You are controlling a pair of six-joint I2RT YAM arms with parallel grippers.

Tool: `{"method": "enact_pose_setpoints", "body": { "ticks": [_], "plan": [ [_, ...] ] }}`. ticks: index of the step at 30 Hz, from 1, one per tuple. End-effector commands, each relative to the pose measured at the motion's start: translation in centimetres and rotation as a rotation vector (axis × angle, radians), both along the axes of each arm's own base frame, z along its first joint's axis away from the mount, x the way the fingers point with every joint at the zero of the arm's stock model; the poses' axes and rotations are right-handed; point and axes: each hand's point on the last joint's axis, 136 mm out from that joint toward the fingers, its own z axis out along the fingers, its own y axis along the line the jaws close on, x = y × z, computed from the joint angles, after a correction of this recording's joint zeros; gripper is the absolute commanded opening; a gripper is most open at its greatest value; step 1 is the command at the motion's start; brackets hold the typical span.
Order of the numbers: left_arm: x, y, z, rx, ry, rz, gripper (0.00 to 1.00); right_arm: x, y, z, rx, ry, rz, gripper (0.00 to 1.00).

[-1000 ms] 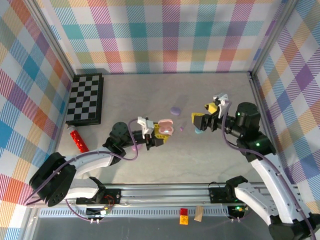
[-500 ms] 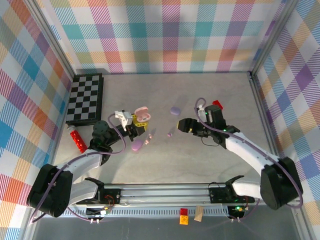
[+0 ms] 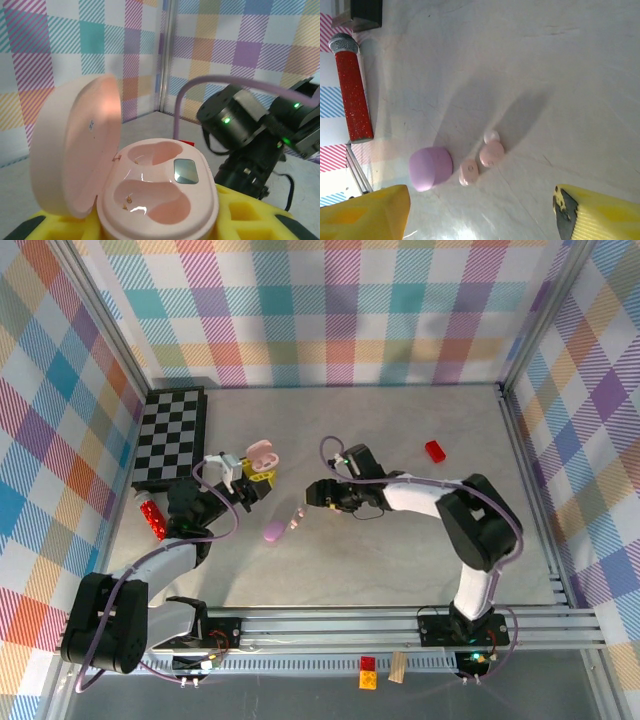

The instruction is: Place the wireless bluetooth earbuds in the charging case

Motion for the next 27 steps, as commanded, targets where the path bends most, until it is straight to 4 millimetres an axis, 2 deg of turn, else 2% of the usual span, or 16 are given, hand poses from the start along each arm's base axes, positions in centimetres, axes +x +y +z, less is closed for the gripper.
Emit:
{"method": "enact_pose_setpoints", "body": {
  "ticks": [1,6,11,18,27],
  "plan": [
    [-0.6,0.2,1.4,-0.018,-0.053,-0.023,0.33,0.3,2.6,0.0,0.031,0.005,0.064,0.73],
    [-0.5,0.4,1.6,-0.020,-0.059,-0.014,0.33,1.3,4.0,-2.1,-0.015,0.022,0.092,0.71],
    [-0.3,1.0,2.3,-0.024,-0.077,0.007,0.33,1.2,4.8,-3.4,-0.042,0.048,0.128,0.68],
    [-0.1,1.1,3.0,-0.026,-0.089,0.006,0.33,-0.7,4.9,-2.3,-0.061,0.043,0.175,0.60],
    [-0.2,1.5,3.2,-0.009,-0.092,0.019,0.33,-3.3,4.7,-0.6,-0.062,0.021,0.231,0.58]
  ]
}}
